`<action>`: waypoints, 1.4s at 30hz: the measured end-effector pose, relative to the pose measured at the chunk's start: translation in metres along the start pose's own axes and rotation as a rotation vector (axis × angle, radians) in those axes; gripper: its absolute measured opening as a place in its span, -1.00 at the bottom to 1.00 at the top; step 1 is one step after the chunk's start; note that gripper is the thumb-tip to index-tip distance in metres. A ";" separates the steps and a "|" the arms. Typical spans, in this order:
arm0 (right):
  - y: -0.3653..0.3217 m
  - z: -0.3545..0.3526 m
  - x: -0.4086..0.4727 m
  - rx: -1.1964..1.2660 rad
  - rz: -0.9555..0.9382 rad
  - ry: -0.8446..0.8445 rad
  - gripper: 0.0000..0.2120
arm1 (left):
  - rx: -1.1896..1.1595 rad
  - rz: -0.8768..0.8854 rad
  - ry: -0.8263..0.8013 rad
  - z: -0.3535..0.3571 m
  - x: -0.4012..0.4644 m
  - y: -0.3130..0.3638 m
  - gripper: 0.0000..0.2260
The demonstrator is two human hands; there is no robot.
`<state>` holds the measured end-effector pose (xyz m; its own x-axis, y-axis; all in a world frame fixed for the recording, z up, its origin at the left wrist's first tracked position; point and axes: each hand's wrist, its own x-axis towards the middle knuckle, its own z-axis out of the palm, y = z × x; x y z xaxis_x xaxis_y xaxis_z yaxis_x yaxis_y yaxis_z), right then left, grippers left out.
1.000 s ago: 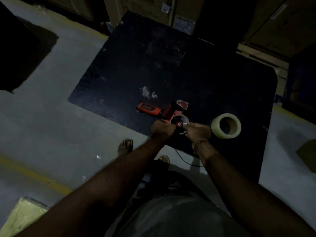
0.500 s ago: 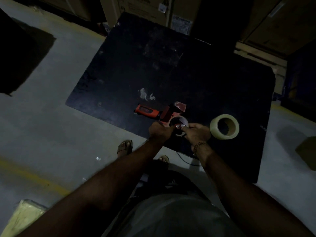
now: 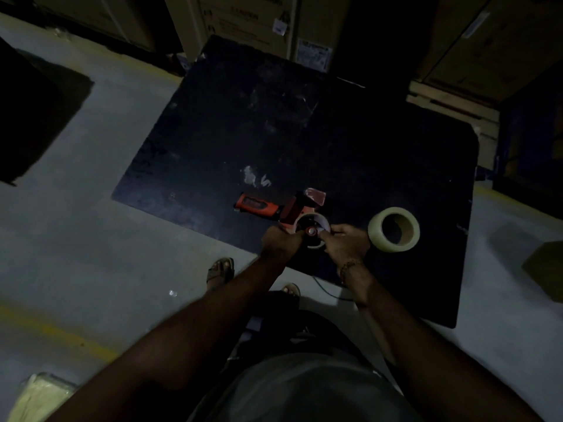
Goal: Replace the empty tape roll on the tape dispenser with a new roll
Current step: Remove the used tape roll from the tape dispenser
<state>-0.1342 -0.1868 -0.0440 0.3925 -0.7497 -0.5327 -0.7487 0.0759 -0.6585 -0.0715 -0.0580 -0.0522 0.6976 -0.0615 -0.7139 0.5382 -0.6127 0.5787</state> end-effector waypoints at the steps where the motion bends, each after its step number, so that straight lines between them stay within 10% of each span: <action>1: 0.000 -0.001 0.000 -0.013 -0.006 -0.002 -0.80 | 0.006 0.004 0.007 0.000 0.000 0.000 -0.50; 22: -0.023 -0.008 -0.025 -0.194 -0.137 0.039 -0.75 | 0.117 0.115 -0.064 -0.006 0.008 0.008 -0.65; 29: -0.020 -0.010 -0.029 -0.166 -0.158 0.072 -0.78 | 0.197 0.239 -0.041 -0.014 0.000 0.009 -0.23; 42: -0.056 -0.024 -0.042 -0.030 -0.126 0.032 -0.60 | 0.065 0.302 -0.056 -0.052 -0.017 0.047 -0.41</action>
<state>-0.1213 -0.1748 0.0282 0.4676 -0.7730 -0.4288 -0.7103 -0.0399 -0.7027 -0.0330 -0.0451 0.0074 0.7931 -0.2904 -0.5354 0.2783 -0.6091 0.7427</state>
